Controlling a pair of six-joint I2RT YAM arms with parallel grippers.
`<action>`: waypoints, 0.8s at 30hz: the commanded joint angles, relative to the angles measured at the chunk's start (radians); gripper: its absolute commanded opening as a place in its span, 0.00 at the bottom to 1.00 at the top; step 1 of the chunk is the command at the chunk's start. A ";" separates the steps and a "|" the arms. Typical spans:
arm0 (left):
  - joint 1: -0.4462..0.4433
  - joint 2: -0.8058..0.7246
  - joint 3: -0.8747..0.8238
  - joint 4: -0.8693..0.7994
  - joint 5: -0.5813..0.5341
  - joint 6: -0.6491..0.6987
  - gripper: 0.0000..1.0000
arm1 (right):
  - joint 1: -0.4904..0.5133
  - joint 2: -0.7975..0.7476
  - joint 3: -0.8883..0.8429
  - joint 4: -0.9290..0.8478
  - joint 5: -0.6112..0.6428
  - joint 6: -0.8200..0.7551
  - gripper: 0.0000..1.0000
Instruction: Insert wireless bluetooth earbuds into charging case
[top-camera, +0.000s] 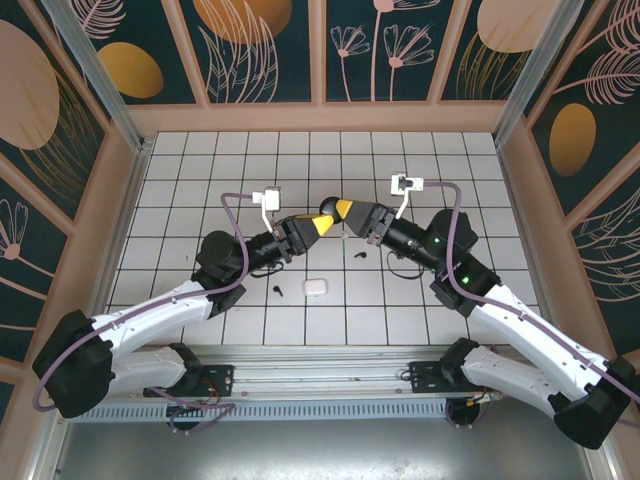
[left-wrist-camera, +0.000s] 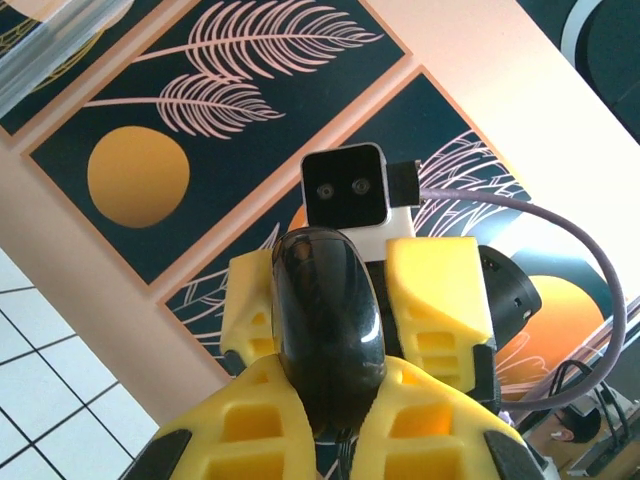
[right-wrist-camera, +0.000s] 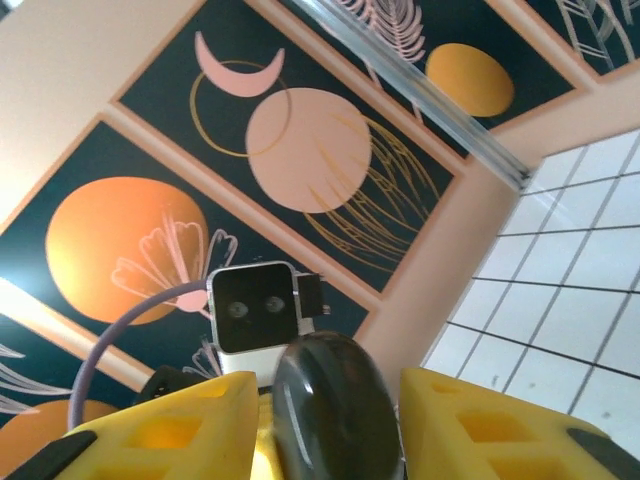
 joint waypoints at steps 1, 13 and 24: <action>0.001 -0.022 0.026 0.060 0.022 -0.024 0.00 | -0.007 0.000 -0.001 0.100 -0.081 0.008 0.34; 0.002 -0.034 0.052 0.010 0.030 -0.003 0.00 | -0.007 0.068 0.031 0.074 -0.192 -0.006 0.22; 0.005 -0.083 0.058 -0.106 -0.004 0.061 0.00 | -0.011 0.076 0.062 -0.001 -0.211 -0.051 0.40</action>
